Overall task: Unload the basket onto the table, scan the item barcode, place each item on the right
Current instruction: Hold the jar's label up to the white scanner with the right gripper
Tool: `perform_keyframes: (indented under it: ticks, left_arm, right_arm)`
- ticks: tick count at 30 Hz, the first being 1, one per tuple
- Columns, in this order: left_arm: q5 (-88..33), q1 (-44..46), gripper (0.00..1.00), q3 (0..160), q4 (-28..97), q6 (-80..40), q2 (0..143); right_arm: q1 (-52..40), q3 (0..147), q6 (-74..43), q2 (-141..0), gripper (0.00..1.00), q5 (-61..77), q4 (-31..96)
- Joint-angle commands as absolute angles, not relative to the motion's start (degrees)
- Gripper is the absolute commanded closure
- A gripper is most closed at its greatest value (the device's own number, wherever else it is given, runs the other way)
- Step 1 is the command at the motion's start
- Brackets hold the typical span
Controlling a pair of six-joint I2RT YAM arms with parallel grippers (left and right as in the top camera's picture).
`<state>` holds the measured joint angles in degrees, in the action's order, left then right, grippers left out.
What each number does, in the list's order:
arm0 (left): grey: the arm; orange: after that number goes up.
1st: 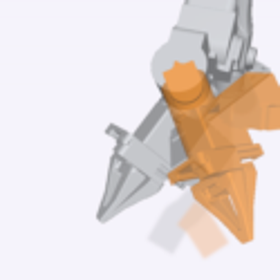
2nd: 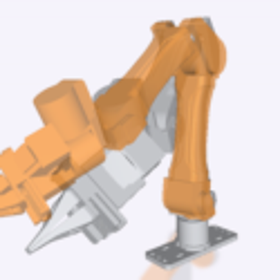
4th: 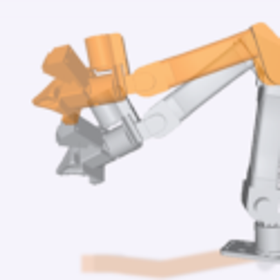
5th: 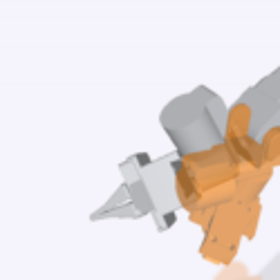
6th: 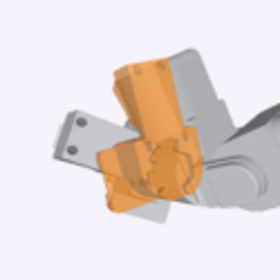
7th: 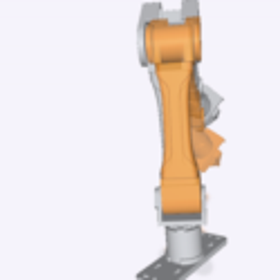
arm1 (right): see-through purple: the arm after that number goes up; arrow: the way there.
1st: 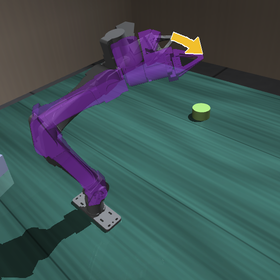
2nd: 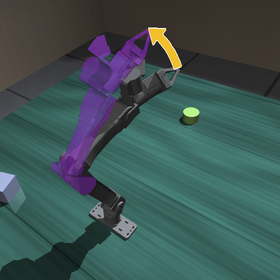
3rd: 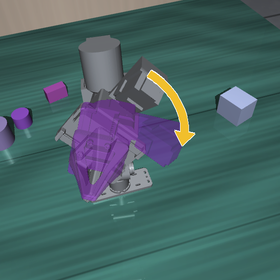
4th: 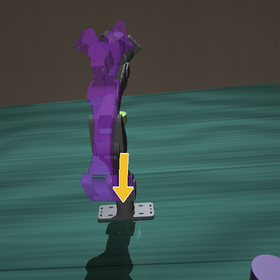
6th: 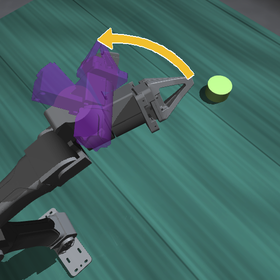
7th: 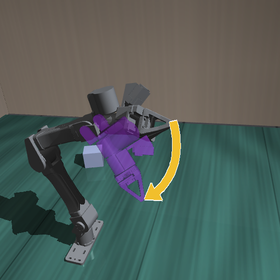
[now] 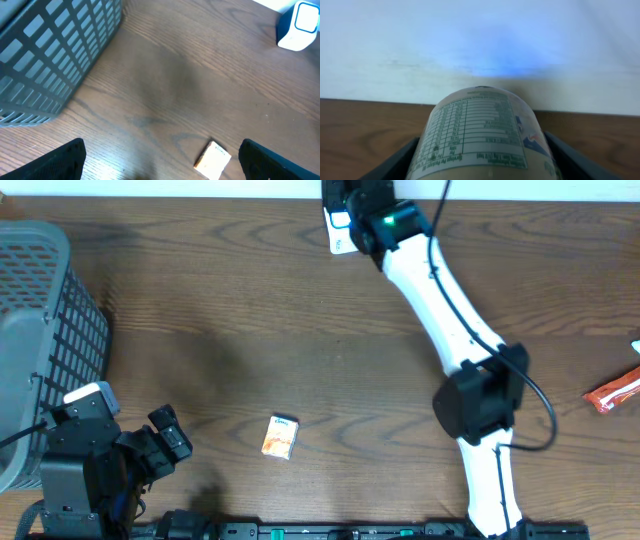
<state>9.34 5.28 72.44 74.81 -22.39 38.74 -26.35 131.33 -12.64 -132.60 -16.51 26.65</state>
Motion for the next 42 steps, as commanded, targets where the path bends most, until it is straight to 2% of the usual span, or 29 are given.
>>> perform_keyframes:
  ticks: [1, 10, 23, 27, 33, 36, 38, 42]
  left_arm:
    - [9.5, 5.0, 0.02, 72.3, 75.0, -21.7, 38.9]
    - [9.5, 5.0, 0.02, 72.3, 75.0, -21.7, 38.9]
    - [9.5, 5.0, 0.02, 72.3, 75.0, -21.7, 38.9]
    - [9.5, 5.0, 0.02, 72.3, 75.0, -21.7, 38.9]
    - [9.5, 5.0, 0.02, 72.3, 75.0, -21.7, 38.9]
    - [9.5, 5.0, 0.02, 72.3, 75.0, -21.7, 38.9]
    - [9.5, 5.0, 0.02, 72.3, 75.0, -21.7, 38.9]
    - [9.5, 5.0, 0.02, 72.3, 75.0, -21.7, 38.9]
  right_arm:
    - [-25.8, 131.4, -9.3, -136.9, 0.54, -19.0, 21.6]
    - [-25.6, 131.4, -6.1, -147.0, 0.51, -25.2, 3.6]
    - [-25.5, 131.5, -5.7, -152.6, 0.5, -28.6, -1.3]
    - [-25.9, 131.5, 1.0, -150.6, 0.5, -35.4, -0.7]
    - [-27.2, 131.5, 10.2, -142.4, 0.46, -47.3, 9.3]
    - [-26.7, 131.5, 12.7, -137.5, 0.46, -51.7, 20.3]
    - [-25.6, 131.5, 11.0, -134.6, 0.45, -52.0, 32.1]
    - [-21.7, 131.5, -1.8, -130.9, 0.46, -52.0, 54.9]
